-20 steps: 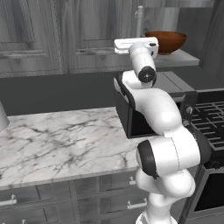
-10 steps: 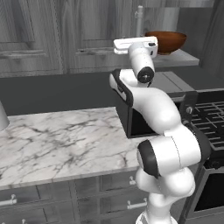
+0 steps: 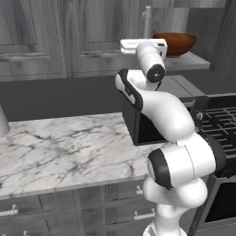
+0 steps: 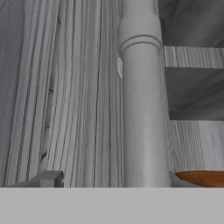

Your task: Move the bowls from the cabinet to the plates on the dining table.

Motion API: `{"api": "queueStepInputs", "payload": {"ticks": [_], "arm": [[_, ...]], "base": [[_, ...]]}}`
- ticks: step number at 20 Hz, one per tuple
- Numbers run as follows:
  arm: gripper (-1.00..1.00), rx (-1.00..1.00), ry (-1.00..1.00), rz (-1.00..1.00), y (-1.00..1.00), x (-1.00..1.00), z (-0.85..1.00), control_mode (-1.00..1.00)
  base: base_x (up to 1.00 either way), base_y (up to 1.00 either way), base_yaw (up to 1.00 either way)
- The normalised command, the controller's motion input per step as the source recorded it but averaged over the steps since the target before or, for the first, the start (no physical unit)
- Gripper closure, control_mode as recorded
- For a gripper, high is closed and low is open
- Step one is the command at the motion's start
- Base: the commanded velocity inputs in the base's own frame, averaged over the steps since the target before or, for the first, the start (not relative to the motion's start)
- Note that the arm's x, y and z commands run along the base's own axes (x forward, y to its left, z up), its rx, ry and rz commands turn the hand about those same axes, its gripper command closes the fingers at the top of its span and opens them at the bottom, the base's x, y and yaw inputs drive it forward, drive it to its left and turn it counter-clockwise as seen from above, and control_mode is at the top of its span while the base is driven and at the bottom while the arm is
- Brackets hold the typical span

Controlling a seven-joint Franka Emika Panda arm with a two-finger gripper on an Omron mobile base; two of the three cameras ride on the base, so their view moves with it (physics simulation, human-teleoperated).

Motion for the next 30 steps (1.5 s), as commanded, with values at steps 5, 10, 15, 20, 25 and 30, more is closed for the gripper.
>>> {"api": "queueStepInputs", "payload": {"ticks": [5, 10, 15, 20, 25, 30], "arm": [[1.00, 0.12, 0.16, 0.05, -0.04, 0.32, -0.21, -1.00], [1.00, 0.07, 0.04, 0.11, -0.23, 0.19, -0.28, -1.00], [1.00, 0.05, 0.00, 0.12, -0.22, 0.19, -0.25, -1.00], [1.00, 0.03, -0.02, 0.14, 0.07, 0.05, -0.20, -1.00], [1.00, -0.06, -0.03, 0.10, 0.46, -0.20, -0.02, -1.00], [1.00, -0.09, 0.00, 0.03, 0.50, -0.34, 0.06, -1.00]], "base": [[0.00, 0.00, 0.00], [0.00, 0.00, 0.00], [0.00, 0.00, 0.00], [0.00, 0.00, 0.00], [0.00, 0.00, 0.00], [0.00, 0.00, 0.00]]}}
